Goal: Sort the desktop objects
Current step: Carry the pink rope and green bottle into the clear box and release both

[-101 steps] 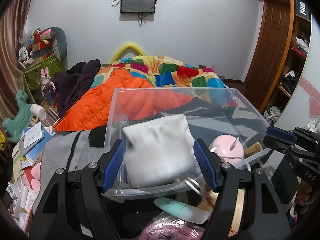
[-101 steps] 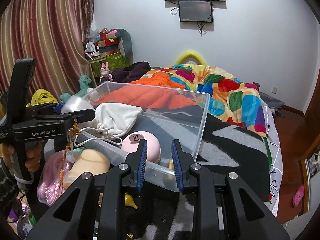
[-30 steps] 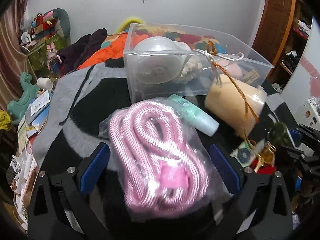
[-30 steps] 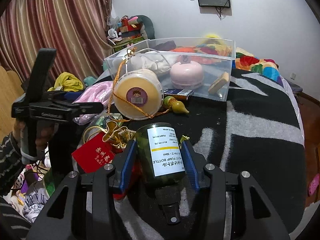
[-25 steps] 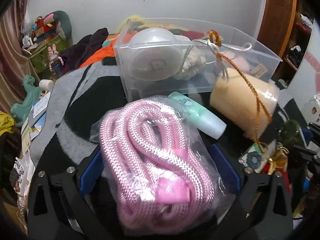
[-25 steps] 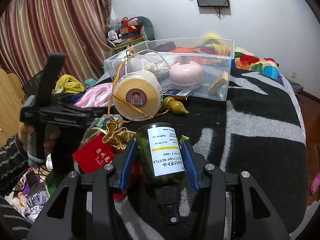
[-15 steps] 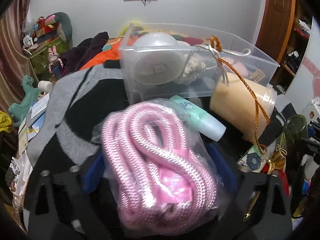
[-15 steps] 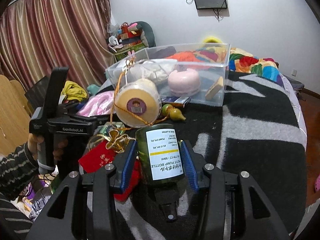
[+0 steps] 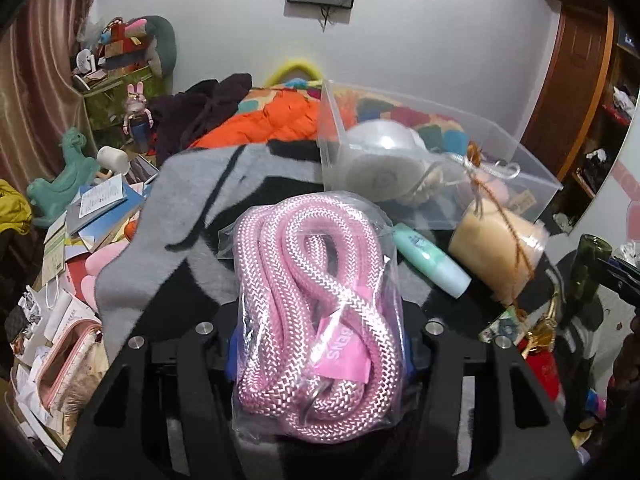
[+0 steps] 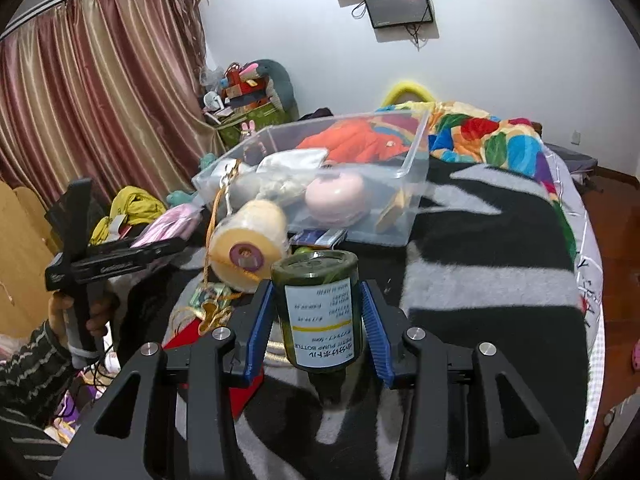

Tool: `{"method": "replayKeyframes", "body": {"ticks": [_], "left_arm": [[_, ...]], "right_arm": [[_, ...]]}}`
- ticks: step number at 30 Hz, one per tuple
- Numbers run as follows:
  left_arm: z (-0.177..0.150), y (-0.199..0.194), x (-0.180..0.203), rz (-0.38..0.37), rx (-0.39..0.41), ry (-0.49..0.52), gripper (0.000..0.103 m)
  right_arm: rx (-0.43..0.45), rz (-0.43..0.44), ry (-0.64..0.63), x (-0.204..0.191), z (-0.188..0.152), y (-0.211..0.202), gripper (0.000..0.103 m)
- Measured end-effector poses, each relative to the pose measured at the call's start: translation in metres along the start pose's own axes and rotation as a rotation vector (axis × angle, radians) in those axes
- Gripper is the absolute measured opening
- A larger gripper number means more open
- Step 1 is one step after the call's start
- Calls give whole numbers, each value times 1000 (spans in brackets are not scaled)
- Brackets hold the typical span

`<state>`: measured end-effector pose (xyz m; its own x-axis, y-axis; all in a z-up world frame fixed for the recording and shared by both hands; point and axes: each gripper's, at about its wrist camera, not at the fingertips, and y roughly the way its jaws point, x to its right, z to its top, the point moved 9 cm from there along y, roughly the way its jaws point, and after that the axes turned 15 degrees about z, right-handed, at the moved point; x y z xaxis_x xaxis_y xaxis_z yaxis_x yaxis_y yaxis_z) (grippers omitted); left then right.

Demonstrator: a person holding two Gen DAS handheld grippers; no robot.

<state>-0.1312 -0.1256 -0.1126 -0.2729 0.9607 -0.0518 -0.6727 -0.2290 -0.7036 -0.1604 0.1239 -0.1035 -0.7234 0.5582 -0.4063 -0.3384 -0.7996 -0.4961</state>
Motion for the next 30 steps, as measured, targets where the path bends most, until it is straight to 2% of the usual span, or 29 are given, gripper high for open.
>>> {"method": "replayKeyframes", "body": {"ticks": [14,22,30], "left_arm": [[44,-43,8,-77,119,-51,57],[75,-49,21,-98,165,-43,57],[105,-55,35,-111,221,-39,57]], "right_arm": [[92,-1,-63,-9,43,-13,39],[164,-19,-100,-13,78,-23,39],[188,-24,-107,-8,101,-15,39]]}}
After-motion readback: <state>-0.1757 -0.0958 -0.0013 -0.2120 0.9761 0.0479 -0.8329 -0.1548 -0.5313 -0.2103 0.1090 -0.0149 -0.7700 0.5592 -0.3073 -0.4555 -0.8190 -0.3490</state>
